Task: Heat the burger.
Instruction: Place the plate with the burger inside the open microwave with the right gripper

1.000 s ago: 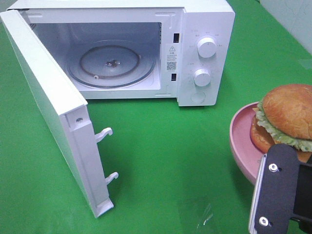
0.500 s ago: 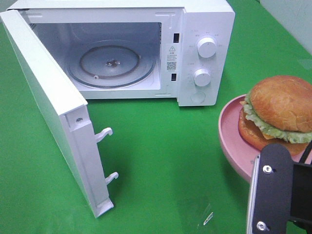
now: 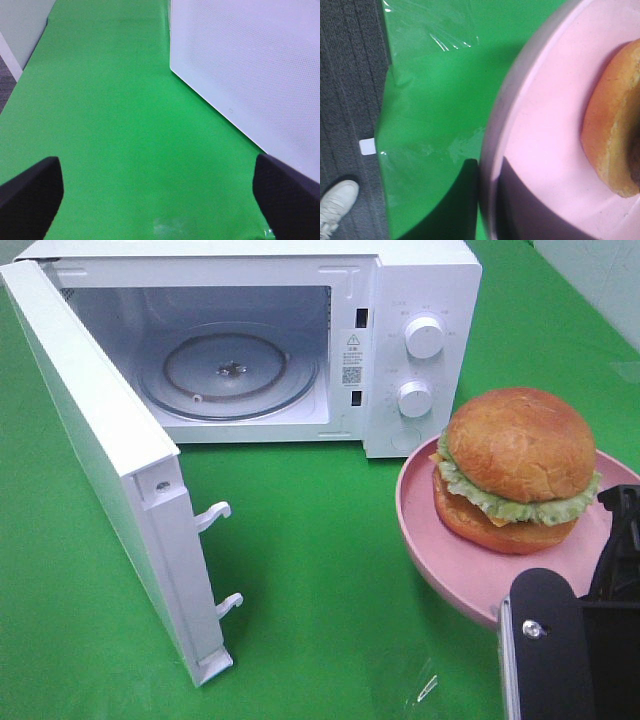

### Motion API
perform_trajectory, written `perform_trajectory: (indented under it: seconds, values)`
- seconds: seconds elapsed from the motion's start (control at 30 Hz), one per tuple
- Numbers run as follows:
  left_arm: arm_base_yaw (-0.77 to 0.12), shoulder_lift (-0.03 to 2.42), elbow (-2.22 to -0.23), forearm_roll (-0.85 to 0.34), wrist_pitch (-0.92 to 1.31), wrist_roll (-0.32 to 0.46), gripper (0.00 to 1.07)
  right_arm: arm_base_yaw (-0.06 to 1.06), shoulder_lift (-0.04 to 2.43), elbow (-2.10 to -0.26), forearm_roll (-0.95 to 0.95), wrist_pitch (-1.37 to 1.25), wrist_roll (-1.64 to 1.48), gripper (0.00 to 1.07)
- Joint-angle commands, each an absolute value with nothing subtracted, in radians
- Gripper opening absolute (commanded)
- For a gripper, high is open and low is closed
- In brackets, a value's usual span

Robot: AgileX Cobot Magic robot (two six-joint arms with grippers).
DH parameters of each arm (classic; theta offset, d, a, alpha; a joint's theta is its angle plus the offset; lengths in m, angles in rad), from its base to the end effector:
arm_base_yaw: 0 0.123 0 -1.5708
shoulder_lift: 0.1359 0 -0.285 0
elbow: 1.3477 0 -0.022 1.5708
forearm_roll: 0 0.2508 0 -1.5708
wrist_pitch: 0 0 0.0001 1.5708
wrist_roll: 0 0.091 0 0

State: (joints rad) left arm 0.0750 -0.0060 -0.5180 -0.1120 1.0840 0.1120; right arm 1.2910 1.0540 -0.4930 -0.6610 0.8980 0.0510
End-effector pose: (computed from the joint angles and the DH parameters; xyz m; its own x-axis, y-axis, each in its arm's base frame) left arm -0.0084 -0.0097 0.2807 -0.4502 0.0254 -0.8926 0.0401 0.9992 0.0083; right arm 0.0840 0.1340 0.2168 0.0708 -0.9916 -0.1086 -0.8407 -0.0007 -0.5415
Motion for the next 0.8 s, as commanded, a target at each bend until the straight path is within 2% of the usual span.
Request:
perform_trajectory:
  seconds: [0.03,0.8]
  values:
    - [0.073,-0.012,-0.516,-0.113,1.07,0.112,0.95,1.294,1.047,-0.494,-0.732,0.868,0.0,0.02]
    - [0.073,-0.012,-0.516,-0.113,1.07,0.112,0.95,1.291,1.047,-0.494,-0.748,0.71,-0.242,0.0]
